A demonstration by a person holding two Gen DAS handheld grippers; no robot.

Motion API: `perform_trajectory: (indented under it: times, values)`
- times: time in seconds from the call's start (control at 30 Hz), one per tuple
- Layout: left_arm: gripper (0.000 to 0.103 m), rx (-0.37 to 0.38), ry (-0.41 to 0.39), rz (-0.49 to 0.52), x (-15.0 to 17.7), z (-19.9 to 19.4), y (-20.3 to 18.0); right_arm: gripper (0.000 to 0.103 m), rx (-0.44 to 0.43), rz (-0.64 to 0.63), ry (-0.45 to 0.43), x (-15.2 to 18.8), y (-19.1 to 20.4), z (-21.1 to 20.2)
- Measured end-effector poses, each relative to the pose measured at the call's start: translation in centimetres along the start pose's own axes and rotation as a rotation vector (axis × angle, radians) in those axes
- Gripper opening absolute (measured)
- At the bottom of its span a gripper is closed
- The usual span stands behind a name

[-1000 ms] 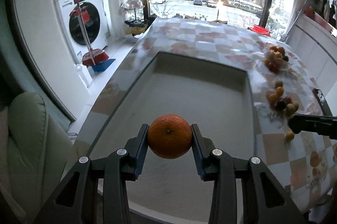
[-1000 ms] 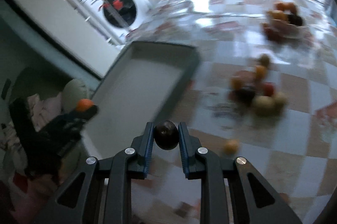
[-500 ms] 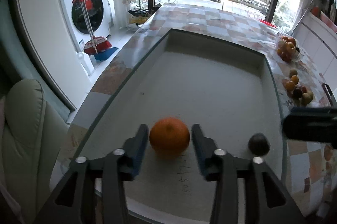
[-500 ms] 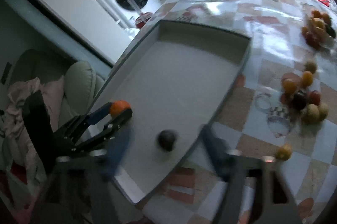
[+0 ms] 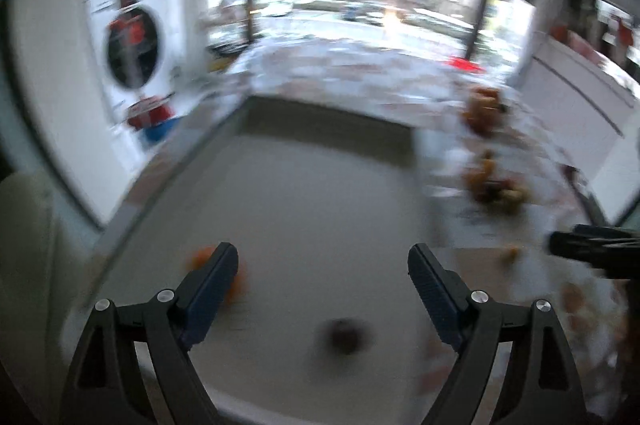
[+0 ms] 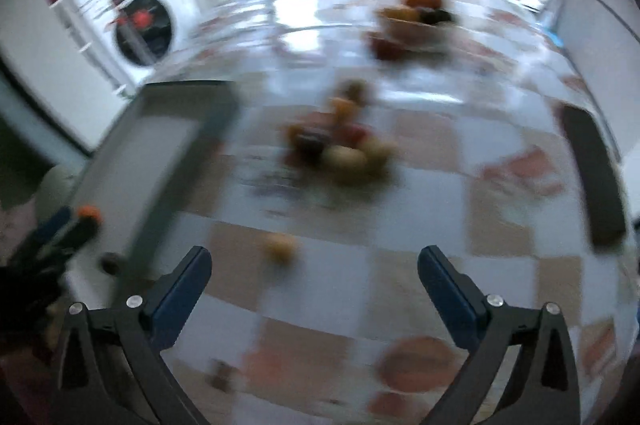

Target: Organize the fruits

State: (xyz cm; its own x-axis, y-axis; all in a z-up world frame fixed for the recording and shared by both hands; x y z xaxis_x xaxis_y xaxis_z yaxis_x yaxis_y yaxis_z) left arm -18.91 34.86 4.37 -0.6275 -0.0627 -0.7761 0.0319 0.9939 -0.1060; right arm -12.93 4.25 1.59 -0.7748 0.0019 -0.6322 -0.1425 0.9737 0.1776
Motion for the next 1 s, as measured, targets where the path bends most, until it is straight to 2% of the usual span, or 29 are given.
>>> perform_trajectory:
  times: [0.1,0.2,0.33,0.37,0.4,0.57,0.67,0.7,0.77,1.0]
  values:
    - [0.088,0.135,0.029,0.081,0.4,0.3,-5.6,0.103,0.118,0.033,0.001,1.6,-4.4,-0.4]
    - [0.088,0.178,0.082,0.146,1.6,1.8,-9.6,0.103,0.199,0.042,-0.002,2.5,-7.5,-0.3]
    - [0.088,0.101,0.154,0.149,3.3,5.1,-11.0,0.103,0.273,0.026,-0.01,4.2,-10.4,-0.7]
    - [0.088,0.061,0.14,0.16,3.3,5.4,-11.0,0.103,0.275,0.03,-0.01,4.5,-10.7,-0.7]
    - [0.088,0.052,0.131,0.167,3.2,5.4,-10.9,0.103,0.259,0.043,-0.014,4.6,-11.2,-0.7]
    - [0.088,-0.045,0.163,0.166,2.1,7.2,-11.0,0.103,0.262,0.049,-0.061,4.1,-12.0,-0.5]
    - [0.089,-0.043,0.168,0.131,2.5,7.8,-11.7,0.103,0.258,0.031,-0.106,4.3,-11.8,-0.4]
    - [0.098,-0.056,0.153,0.135,2.8,7.8,-12.1,0.103,0.257,0.027,-0.115,4.3,-11.6,-0.3]
    - [0.102,-0.077,0.129,0.125,3.1,7.9,-12.5,0.103,0.254,0.026,-0.118,4.2,-11.6,-0.3]
    - [0.102,-0.084,0.12,0.113,3.1,7.7,-12.2,0.103,0.254,0.031,-0.125,4.0,-11.6,0.0]
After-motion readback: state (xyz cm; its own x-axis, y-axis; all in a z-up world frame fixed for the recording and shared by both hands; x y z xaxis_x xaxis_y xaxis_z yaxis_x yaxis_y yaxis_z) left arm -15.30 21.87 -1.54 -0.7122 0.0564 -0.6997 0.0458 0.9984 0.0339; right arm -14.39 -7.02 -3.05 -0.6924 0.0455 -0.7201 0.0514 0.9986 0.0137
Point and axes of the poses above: each gripper's, at about its wrist camera, not at the fingertips, and z roughly the way its jaws point, y to its left, x to its underside, the point moved 5 cm from there along z, roughly the way its jaws point, and after that the axes turned 7 degrees about -y, right-handed, at the moved point
